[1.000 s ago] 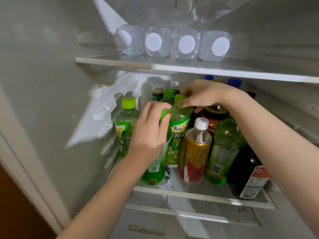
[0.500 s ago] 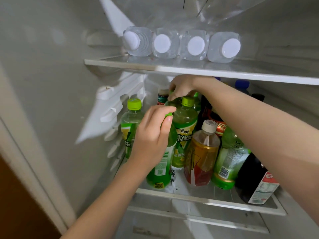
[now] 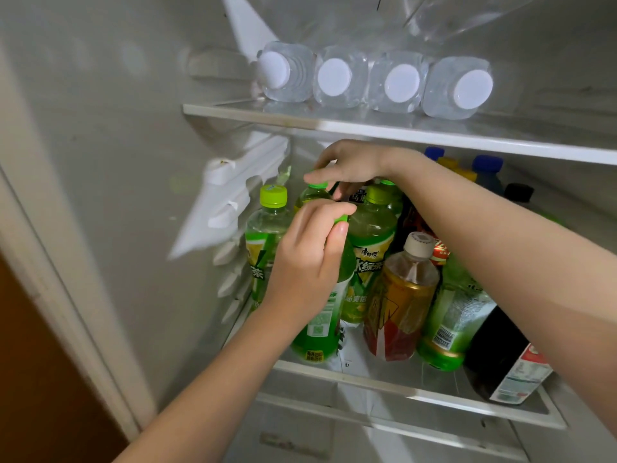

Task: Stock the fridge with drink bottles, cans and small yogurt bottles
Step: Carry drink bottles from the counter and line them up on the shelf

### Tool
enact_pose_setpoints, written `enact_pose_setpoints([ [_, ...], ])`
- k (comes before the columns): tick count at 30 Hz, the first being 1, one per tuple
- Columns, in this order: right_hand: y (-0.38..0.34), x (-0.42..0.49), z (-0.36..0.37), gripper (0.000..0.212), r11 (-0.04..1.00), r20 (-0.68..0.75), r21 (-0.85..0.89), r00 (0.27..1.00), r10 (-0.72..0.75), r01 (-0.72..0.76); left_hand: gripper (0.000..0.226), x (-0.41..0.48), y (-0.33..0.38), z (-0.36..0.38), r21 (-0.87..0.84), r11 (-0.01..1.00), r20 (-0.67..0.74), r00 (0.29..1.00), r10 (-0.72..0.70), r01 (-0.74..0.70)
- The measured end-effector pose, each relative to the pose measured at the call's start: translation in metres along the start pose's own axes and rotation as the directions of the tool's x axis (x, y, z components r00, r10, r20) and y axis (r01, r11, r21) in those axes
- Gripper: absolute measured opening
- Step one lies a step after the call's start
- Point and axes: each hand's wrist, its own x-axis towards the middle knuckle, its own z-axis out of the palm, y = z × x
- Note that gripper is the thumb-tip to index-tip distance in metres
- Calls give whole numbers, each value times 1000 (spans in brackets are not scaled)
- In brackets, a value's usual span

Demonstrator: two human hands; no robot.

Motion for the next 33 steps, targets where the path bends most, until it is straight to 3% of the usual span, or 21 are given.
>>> enact_pose_setpoints([
  [3, 12, -7, -8, 32, 1000, -26, 7, 999, -23, 23, 28, 0, 1, 1, -10, 1000, -1, 1000, -20, 20],
  [8, 42, -13, -20, 27, 977, -276, -207, 961, -9, -50, 31, 0, 3, 2, -19, 1000, -13, 1000, -19, 19],
  [12, 57, -14, -30, 27, 937, -213, -293, 968, 130, -190, 31, -2, 3, 3, -35, 999, -14, 1000, -26, 26],
  [16, 62, -12, -32, 37, 920, -135, -320, 972, 194, -228, 31, -2, 3, 3, -42, 999, -15, 1000, -22, 21],
  [24, 62, -5, -26, 32, 979, -70, -181, 994, 79, -91, 30, -1, 2, 2, -22, 1000, -8, 1000, -7, 6],
  [30, 52, 7, -20, 28, 958, -89, -278, 991, -100, 72, 30, 0, 1, 3, -7, 1000, -17, 1000, 0, 0],
  [33, 51, 12, -17, 28, 965, -87, -234, 986, -141, 118, 31, 0, 2, 4, -5, 1000, -15, 1000, 15, -15],
])
